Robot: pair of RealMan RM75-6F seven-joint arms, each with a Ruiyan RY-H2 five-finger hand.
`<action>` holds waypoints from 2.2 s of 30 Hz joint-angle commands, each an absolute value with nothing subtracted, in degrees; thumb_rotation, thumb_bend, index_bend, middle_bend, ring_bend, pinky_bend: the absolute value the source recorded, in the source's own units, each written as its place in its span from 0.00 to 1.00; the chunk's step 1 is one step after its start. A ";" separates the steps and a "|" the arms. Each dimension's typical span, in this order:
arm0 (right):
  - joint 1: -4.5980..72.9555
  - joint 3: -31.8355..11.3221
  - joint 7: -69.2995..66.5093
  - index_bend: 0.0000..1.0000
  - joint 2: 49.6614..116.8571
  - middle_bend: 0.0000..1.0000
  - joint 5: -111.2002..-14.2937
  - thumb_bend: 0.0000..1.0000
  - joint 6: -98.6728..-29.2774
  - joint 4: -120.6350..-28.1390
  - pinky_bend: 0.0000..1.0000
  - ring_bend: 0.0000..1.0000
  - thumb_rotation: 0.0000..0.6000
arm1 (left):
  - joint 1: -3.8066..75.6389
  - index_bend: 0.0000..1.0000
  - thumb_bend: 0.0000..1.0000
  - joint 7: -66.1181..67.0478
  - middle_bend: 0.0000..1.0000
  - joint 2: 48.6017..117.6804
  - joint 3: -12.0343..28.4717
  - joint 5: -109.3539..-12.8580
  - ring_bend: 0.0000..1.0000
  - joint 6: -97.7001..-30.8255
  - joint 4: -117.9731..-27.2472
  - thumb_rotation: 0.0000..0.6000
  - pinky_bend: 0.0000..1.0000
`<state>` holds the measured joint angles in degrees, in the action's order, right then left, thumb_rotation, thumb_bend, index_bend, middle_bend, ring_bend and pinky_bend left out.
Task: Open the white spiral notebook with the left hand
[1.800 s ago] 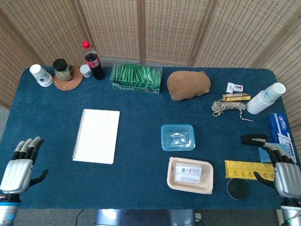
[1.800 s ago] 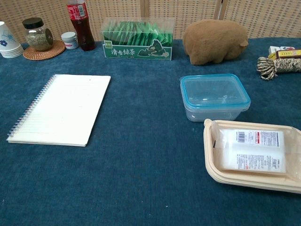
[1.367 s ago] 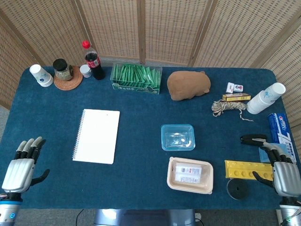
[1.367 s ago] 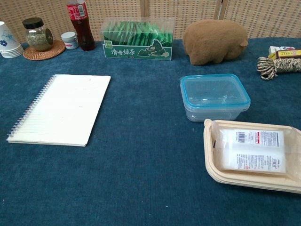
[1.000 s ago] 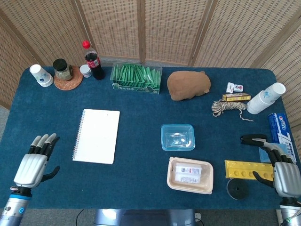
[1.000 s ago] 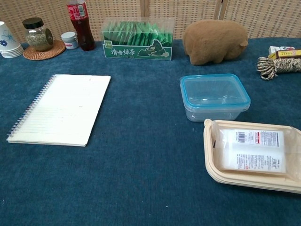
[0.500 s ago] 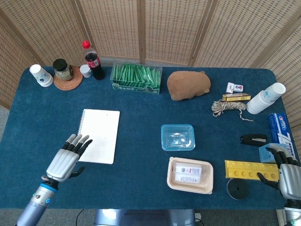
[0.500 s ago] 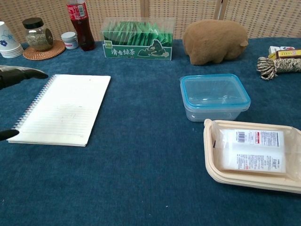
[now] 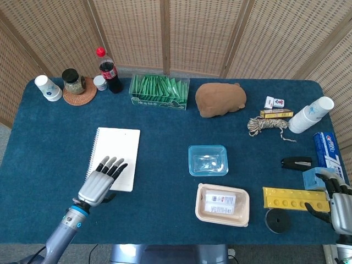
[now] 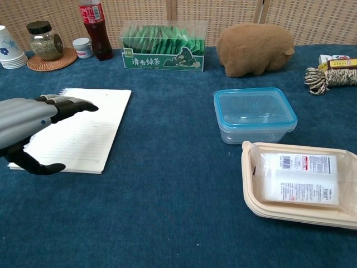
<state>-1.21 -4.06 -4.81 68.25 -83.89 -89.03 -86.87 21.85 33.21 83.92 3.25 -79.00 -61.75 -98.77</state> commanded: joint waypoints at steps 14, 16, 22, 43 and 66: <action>-2.35 -4.10 -6.25 0.22 67.86 0.21 -83.69 0.19 -90.16 -86.00 0.26 0.16 1.00 | 25.40 0.00 0.25 35.53 0.00 88.81 3.20 -73.88 0.00 -59.22 -94.24 1.00 0.00; -2.53 -4.12 -6.43 0.22 67.77 0.21 -83.63 0.19 -90.37 -85.92 0.26 0.16 1.00 | 25.60 0.00 0.25 35.66 0.00 89.24 3.20 -73.62 0.00 -59.28 -93.81 1.00 0.00; -2.95 -4.09 -7.09 0.22 67.74 0.21 -83.58 0.19 -90.67 -85.56 0.26 0.16 1.00 | 26.29 0.00 0.24 36.31 0.00 90.73 3.30 -72.49 0.00 -59.63 -92.22 1.00 0.00; -3.58 -4.54 -8.38 0.22 68.37 0.21 -83.72 0.19 -91.66 -84.16 0.26 0.16 1.00 | 27.17 0.00 0.35 33.49 0.00 93.11 2.79 -73.64 0.00 -61.96 -89.21 1.00 0.00; -4.17 -5.15 -10.65 0.22 68.97 0.21 -84.17 0.19 -93.13 -82.59 0.26 0.16 1.00 | 25.62 0.00 0.46 32.86 0.04 94.08 2.24 -77.90 0.00 -69.04 -87.36 1.00 0.00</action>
<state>-4.17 -5.14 -10.66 68.96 -84.16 -93.13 -82.58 26.07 32.79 93.90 2.19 -77.59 -68.17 -87.27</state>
